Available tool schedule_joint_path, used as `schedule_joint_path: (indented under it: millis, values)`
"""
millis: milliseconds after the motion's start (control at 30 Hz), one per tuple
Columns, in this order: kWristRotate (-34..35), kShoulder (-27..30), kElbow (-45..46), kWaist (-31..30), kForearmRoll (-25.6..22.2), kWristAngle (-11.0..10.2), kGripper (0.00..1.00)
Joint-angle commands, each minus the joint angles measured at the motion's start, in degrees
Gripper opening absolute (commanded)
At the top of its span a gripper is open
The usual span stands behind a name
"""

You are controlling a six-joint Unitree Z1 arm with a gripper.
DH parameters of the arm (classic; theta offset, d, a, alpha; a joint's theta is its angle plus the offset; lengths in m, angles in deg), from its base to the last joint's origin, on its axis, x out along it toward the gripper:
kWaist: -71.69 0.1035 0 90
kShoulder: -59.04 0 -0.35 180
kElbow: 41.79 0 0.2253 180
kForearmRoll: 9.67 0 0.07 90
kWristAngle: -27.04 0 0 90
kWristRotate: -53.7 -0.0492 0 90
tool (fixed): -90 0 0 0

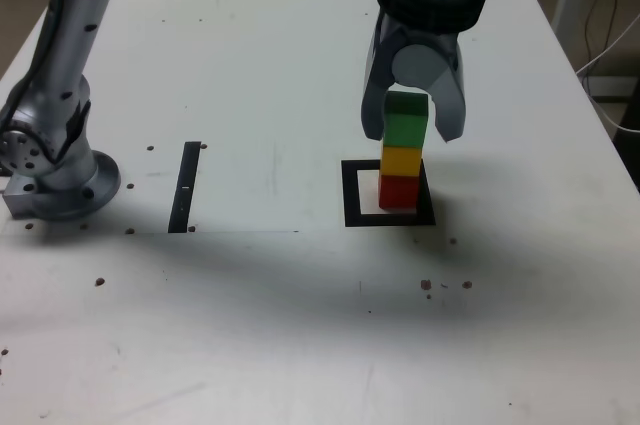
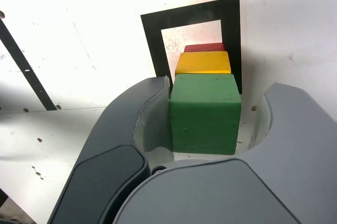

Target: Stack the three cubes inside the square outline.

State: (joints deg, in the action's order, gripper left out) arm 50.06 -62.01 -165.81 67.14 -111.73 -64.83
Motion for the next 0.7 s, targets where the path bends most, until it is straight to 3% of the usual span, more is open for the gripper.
schedule_joint_path:
  millis: [0,667]
  values:
    - [-0.09,0.22,0.18,0.06,0.02,-0.22,1.0]
    - [1.13,9.13,2.02,-1.33,-1.39,-4.74,1.0]
